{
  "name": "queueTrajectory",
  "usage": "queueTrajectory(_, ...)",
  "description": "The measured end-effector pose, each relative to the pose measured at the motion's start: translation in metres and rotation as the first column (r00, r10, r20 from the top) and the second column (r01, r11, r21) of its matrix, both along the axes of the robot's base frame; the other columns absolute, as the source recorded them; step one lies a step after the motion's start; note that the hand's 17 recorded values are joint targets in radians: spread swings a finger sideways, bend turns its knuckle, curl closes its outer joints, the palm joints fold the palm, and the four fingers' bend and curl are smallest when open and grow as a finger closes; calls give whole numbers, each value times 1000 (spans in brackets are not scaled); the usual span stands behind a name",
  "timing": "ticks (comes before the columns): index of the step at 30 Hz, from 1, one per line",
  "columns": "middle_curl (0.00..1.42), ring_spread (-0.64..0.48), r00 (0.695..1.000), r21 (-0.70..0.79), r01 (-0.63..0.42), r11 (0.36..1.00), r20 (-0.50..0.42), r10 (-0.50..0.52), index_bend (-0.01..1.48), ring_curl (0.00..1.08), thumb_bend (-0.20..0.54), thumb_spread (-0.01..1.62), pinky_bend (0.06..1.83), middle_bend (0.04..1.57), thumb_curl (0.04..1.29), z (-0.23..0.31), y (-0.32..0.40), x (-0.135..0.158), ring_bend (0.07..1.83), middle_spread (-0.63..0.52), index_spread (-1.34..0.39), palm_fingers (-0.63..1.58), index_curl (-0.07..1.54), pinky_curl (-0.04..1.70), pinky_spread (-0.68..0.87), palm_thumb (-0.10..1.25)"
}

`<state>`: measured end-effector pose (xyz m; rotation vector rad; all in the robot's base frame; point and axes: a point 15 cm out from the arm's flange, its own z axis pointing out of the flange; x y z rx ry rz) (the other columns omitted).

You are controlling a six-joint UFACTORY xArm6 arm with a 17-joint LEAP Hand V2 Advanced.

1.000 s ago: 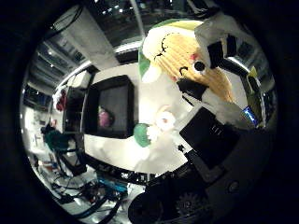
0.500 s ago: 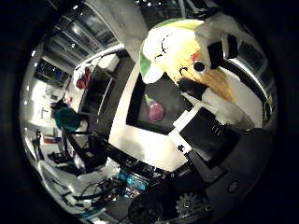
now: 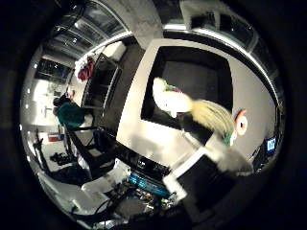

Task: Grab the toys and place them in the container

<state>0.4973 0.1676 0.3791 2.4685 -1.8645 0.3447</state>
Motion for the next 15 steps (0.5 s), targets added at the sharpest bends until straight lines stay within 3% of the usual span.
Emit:
queueTrajectory(8,365,127,997,0,73,997,18,-73,159,242,-30,987,595,281,328,10,-76,4,482,23,-426,39,249,221,347,610)
queueTrajectory(15,355,101,985,-8,170,985,25,-170,169,229,-20,1006,479,319,323,12,-175,-20,425,-10,-410,139,273,217,352,637)
